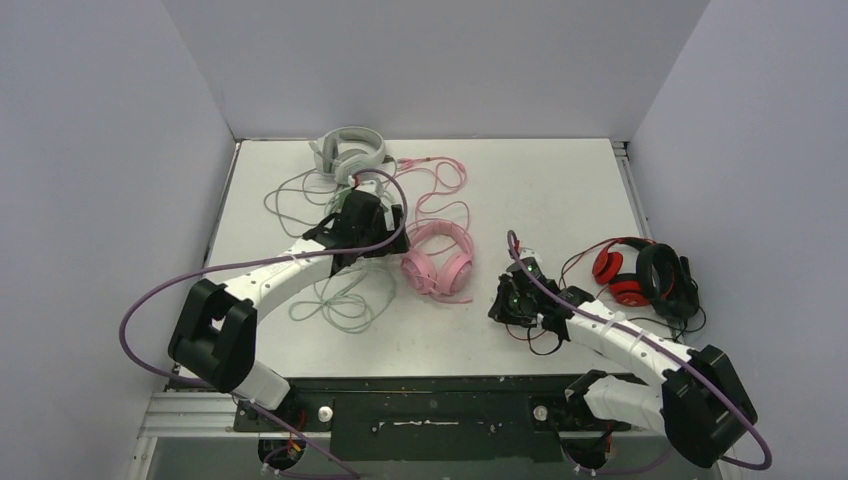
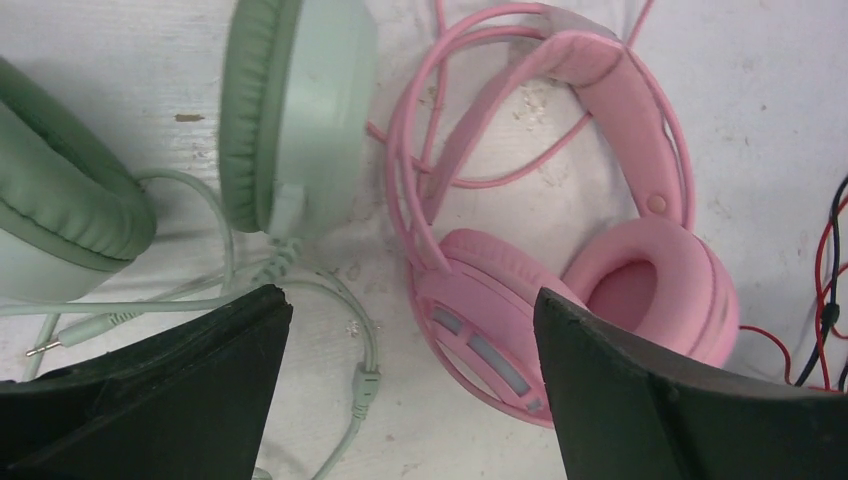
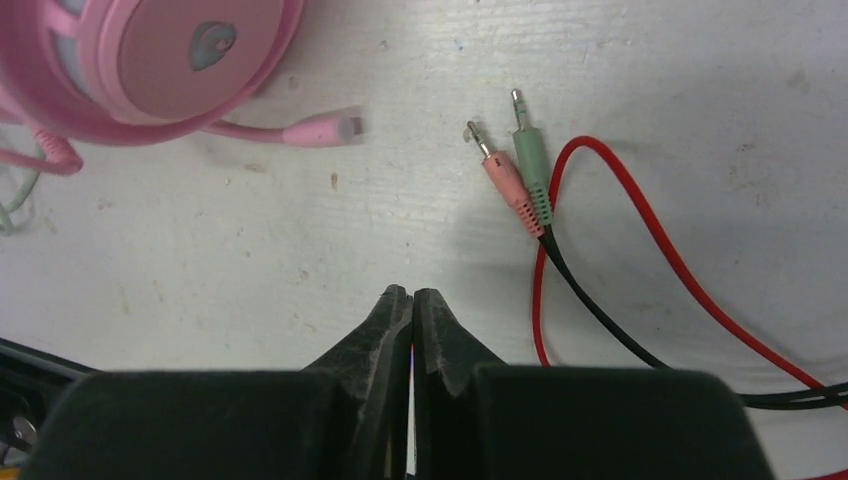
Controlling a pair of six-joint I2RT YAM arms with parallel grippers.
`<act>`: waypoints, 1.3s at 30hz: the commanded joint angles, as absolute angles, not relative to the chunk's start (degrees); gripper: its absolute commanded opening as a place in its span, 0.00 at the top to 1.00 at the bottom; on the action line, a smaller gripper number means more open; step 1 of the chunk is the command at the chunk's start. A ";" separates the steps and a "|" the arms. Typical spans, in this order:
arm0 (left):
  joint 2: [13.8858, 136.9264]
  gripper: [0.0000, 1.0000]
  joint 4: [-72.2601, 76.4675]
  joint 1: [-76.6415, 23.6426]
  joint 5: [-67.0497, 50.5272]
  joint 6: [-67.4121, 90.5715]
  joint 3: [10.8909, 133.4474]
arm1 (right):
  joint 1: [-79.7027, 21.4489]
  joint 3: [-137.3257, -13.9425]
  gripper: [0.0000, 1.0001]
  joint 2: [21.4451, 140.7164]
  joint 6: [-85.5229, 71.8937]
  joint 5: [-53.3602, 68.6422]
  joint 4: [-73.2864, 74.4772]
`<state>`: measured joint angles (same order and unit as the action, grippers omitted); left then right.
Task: Wrap the headphones
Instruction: Move the headphones to the center of the board.
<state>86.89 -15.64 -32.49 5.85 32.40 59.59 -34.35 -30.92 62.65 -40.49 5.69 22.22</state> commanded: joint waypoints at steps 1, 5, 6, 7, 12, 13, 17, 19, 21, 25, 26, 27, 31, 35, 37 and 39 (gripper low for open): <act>87.16 0.11 -7.67 -29.19 2.84 35.94 56.62 | -31.64 -29.75 1.00 67.64 -44.65 5.47 13.61; 90.99 0.11 -9.09 -28.94 3.72 34.78 59.00 | -26.83 -27.73 1.00 73.61 -44.70 10.72 7.36; 92.23 0.11 -10.90 -28.69 5.32 34.72 60.24 | -25.29 -28.18 1.00 75.01 -44.43 10.24 7.70; 93.56 0.11 -13.10 -28.22 7.64 35.19 61.31 | -22.58 -28.77 1.00 76.25 -44.01 9.08 8.63; 98.01 0.11 -23.49 -22.41 22.70 41.88 63.56 | -4.49 -30.72 1.00 75.82 -43.59 3.97 12.63; 98.43 0.11 -24.90 -21.04 25.51 43.66 63.50 | -1.12 -30.82 1.00 74.02 -44.34 2.24 13.26; 98.18 0.11 -28.30 -14.26 30.62 51.22 62.43 | 0.71 -32.38 0.63 66.32 -39.64 4.44 9.43; 96.11 0.10 -26.07 -13.25 31.01 50.37 61.16 | -4.26 -35.38 0.36 65.57 -36.50 6.63 9.31; 93.61 0.11 -21.48 -14.04 28.43 47.28 59.82 | -12.27 -41.22 0.20 67.49 -33.54 3.90 11.94; 88.56 0.11 -19.94 -18.69 24.37 42.70 60.03 | -26.44 -49.96 0.04 74.01 -31.10 1.14 16.54; 87.25 0.11 -20.33 -20.34 24.38 41.58 60.25 | -29.07 -51.18 0.02 75.20 -30.85 1.07 16.61; 85.82 0.11 -20.86 -21.80 24.13 40.01 60.50 | -31.39 -52.14 0.01 76.15 -31.07 0.69 16.77; 80.41 0.11 -20.09 -27.08 17.16 32.21 59.56 | -37.92 -53.30 0.00 78.75 -32.48 -1.53 16.90; 78.12 0.11 -15.62 -29.41 8.77 26.32 57.46 | -42.34 -52.85 0.00 81.75 -33.73 -4.03 17.68; 78.69 0.11 -14.60 -29.53 8.05 26.07 57.87 | -43.84 -52.19 0.01 83.32 -33.84 -4.39 17.38; 80.00 0.10 -13.47 -29.53 7.05 26.16 58.74 | -43.88 -52.14 0.06 84.17 -33.62 -6.42 18.98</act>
<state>78.76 -18.22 -29.65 11.70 29.82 58.24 -42.78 -52.01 82.72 -33.47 -1.28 17.21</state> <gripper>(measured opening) 0.894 0.983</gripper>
